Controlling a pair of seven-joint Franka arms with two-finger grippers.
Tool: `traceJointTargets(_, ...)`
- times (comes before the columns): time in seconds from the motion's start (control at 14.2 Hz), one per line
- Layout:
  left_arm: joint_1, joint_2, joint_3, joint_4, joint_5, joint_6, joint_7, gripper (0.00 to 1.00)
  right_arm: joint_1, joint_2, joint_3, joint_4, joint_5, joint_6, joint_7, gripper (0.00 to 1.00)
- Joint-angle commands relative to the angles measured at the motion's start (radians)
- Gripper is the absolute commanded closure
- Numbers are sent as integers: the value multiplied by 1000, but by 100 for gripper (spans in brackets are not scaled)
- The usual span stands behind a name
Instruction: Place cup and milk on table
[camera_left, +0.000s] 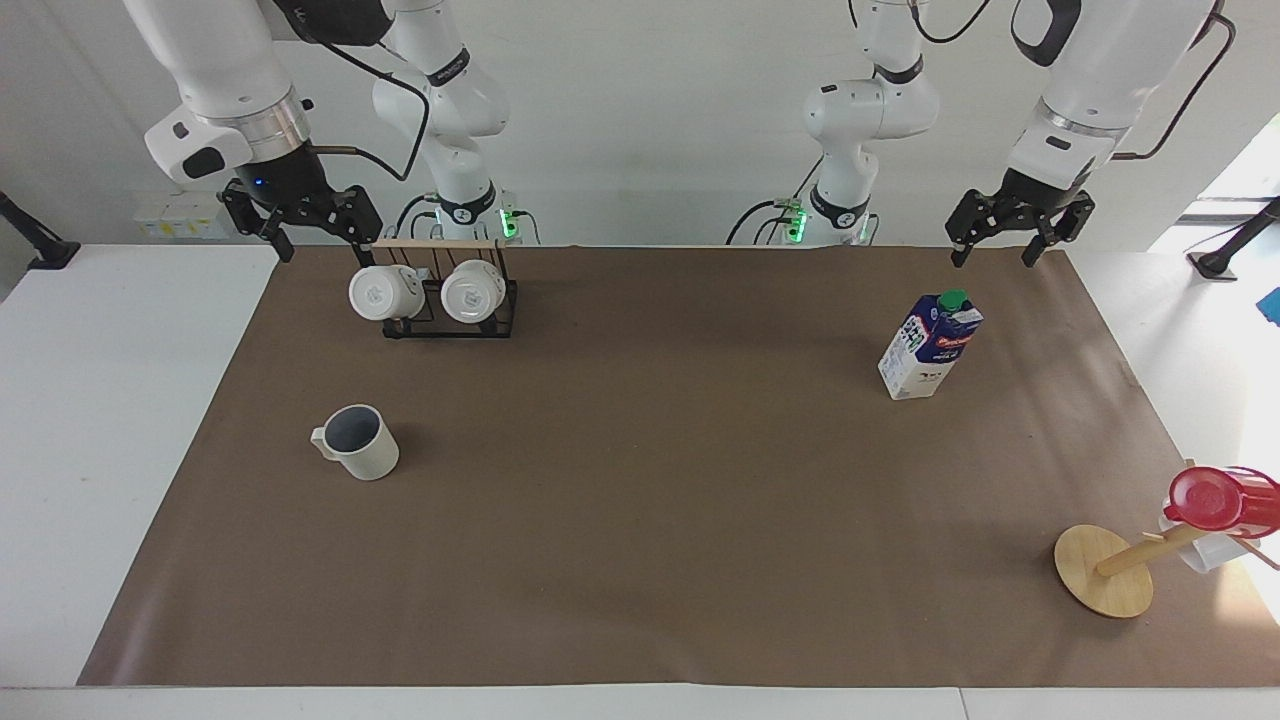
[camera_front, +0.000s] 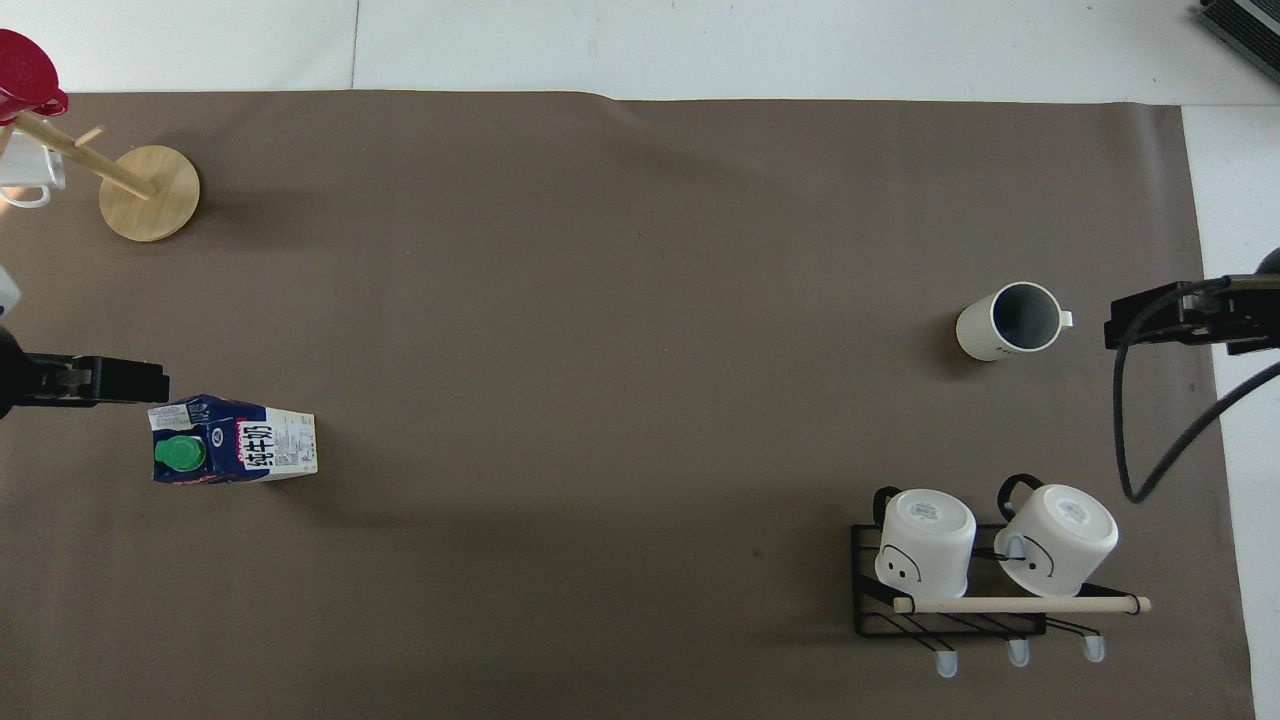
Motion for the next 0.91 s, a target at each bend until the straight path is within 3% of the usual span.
traceJointTargets(0.0, 3, 5, 2, 19, -8, -22, 6, 0, -1, 4, 5, 10, 2, -8, 16, 0)
traceJointTargets(0.84, 3, 5, 2, 19, -8, -22, 6, 0, -9, 4, 5, 10, 2, -10, 14, 0)
